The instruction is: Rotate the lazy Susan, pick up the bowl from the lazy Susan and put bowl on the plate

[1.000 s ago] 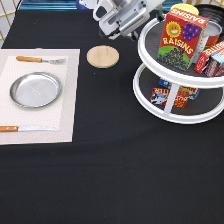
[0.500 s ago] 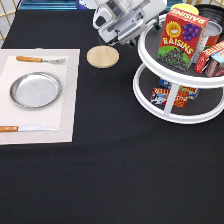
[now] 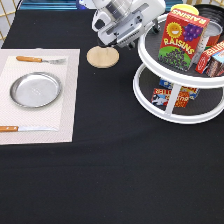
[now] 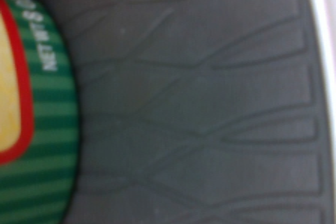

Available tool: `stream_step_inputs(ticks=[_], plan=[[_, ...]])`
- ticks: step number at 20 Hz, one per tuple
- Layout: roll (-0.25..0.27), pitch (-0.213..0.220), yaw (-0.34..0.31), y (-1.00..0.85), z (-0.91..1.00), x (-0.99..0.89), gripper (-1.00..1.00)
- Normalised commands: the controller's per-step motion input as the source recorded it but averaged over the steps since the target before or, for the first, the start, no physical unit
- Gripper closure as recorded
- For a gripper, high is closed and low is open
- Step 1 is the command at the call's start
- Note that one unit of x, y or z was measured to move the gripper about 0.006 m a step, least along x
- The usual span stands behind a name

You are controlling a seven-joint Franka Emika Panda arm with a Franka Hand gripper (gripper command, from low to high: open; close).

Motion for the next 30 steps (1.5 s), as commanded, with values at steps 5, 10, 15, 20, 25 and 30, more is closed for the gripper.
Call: stream_step_inputs(ticks=[5,10,15,20,25,30], plan=[[-0.003,0.0,0.043,-0.29,0.03,0.71,-1.0],[0.0,0.0,0.066,-0.34,0.04,0.71,-1.0],[0.0,0.029,0.103,-0.08,0.08,0.79,-1.0],[0.003,0.036,0.078,-0.08,0.25,0.38,-1.0],[-0.115,-0.026,-0.006,-0.01,0.69,-0.47,-1.0],[-0.157,-0.058,-0.001,0.13,0.55,-0.94,-1.0]])
